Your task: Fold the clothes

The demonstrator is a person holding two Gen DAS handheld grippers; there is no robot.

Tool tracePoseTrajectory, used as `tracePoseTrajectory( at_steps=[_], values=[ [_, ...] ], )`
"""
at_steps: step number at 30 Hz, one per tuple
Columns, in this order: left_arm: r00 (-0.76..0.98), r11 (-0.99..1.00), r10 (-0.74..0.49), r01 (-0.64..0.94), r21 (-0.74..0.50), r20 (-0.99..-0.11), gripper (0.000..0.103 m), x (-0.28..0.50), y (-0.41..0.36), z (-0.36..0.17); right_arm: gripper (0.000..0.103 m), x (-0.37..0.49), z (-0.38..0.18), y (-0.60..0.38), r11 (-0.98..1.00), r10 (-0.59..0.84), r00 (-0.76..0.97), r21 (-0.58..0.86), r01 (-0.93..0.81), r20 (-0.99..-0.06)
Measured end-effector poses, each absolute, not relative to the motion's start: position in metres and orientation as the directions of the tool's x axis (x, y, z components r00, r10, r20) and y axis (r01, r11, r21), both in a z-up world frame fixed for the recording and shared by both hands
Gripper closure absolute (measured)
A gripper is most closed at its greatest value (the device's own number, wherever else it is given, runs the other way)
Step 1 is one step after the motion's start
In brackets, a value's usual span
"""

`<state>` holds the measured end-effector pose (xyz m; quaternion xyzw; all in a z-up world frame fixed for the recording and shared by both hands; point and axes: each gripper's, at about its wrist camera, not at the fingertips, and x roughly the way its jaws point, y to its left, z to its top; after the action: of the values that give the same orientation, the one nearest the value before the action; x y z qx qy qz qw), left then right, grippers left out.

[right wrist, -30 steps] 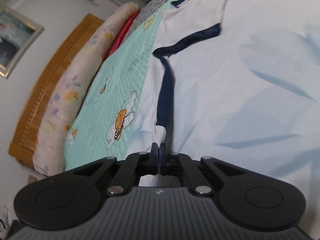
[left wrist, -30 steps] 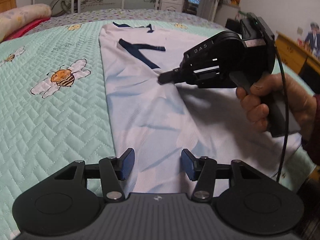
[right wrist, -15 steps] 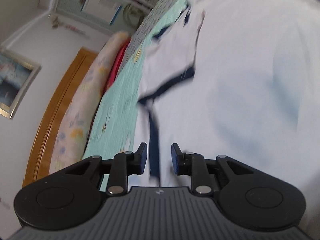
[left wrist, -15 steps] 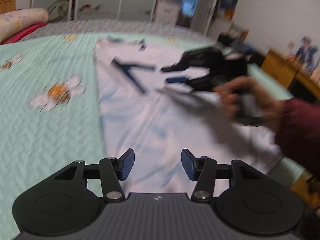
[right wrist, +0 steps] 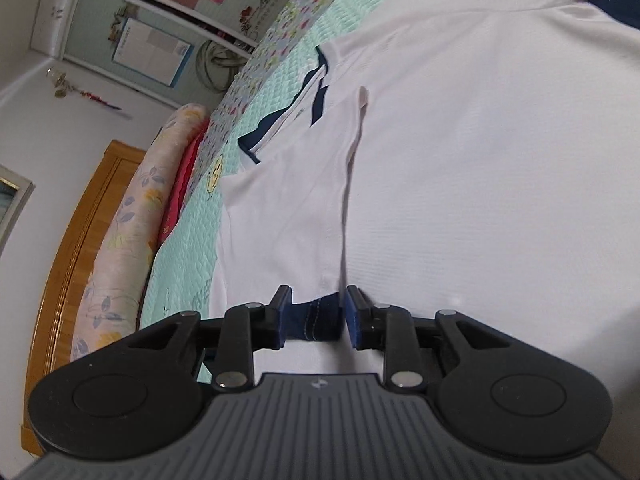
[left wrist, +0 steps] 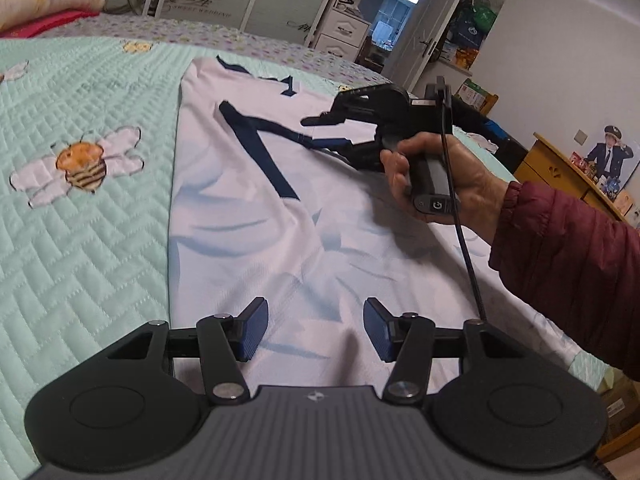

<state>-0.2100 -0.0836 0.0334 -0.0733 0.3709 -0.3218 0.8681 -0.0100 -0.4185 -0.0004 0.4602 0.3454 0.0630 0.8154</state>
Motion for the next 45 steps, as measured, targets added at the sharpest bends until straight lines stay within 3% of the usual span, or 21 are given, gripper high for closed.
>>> tracePoseTrajectory(
  at_steps=[3,8,22,31,38,42,45],
  values=[
    [0.517,0.785,-0.607,0.510,-0.352,-0.604,0.047,-0.211,-0.085,0.031,0.074,-0.006,0.000,-0.415,0.583,0.422,0.752,0.787,0.203,-0.507],
    [0.516,0.786,-0.606,0.508,-0.353,-0.605,0.047,-0.210,-0.085,0.030,0.094,-0.006,0.000,-0.416,0.595,0.418,0.745,0.776,0.207,-0.519],
    [0.502,0.778,-0.615,0.513,-0.363,-0.608,0.045,-0.209,-0.084,0.029,0.096,-0.020,0.010,-0.428,0.677,0.343,0.769,0.710,0.196,-0.539],
    [0.499,0.774,-0.621,0.513,-0.371,-0.604,0.045,-0.209,-0.084,0.028,0.091,-0.024,0.004,-0.433,0.642,0.358,0.773,0.739,0.203,-0.524],
    [0.483,0.757,-0.643,0.518,-0.398,-0.595,0.044,-0.209,-0.081,0.028,0.084,-0.059,0.029,-0.422,0.697,0.272,0.802,0.683,0.216,-0.531],
    [0.471,0.746,-0.652,0.540,-0.390,-0.594,0.044,-0.211,-0.083,0.028,0.083,-0.048,0.025,-0.396,0.644,0.481,0.731,0.761,0.081,-0.485],
    [0.465,0.741,-0.656,0.546,-0.390,-0.595,0.044,-0.212,-0.082,0.027,0.073,-0.032,0.022,-0.371,0.643,0.541,0.689,0.765,0.030,-0.482]
  ],
)
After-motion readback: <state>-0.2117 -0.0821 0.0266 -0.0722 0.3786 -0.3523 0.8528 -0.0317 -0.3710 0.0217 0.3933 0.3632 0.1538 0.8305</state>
